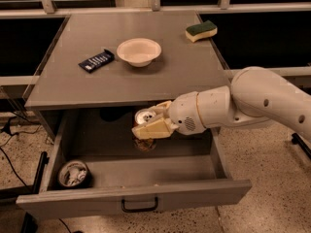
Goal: Pick orange can from top drawer and place on counter
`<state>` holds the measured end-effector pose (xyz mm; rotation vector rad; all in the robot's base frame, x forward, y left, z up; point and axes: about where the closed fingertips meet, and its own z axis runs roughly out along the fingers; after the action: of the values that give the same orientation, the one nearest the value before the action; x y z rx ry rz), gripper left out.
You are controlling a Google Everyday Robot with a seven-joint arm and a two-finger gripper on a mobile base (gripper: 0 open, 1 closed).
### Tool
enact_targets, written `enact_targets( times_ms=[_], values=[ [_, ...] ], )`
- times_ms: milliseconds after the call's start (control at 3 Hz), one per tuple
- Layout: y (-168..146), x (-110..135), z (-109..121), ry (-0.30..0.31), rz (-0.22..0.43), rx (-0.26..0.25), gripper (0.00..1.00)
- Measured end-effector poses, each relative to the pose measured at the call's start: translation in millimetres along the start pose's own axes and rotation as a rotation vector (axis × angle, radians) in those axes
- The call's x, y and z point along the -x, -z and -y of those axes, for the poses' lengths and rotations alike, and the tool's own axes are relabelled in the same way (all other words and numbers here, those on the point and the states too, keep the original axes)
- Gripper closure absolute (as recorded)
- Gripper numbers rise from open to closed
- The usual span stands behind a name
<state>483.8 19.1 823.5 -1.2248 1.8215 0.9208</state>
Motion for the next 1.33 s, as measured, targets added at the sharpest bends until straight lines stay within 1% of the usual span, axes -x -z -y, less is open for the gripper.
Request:
enact_targets(
  times_ms=[333, 667, 1000, 1333],
  values=[
    [4.5, 9.5, -0.6, -0.004, 0.010, -0.002, 1.00],
    [19.0, 32.2, 0.2, -0.029, 0.020, -0.016, 1.00],
    [41.2, 61.8, 4.8, -0.063, 0.027, -0.053, 1.00],
    [56.4, 79.5, 25.5, -0.099, 0.023, -0.104, 1.00]
  ],
)
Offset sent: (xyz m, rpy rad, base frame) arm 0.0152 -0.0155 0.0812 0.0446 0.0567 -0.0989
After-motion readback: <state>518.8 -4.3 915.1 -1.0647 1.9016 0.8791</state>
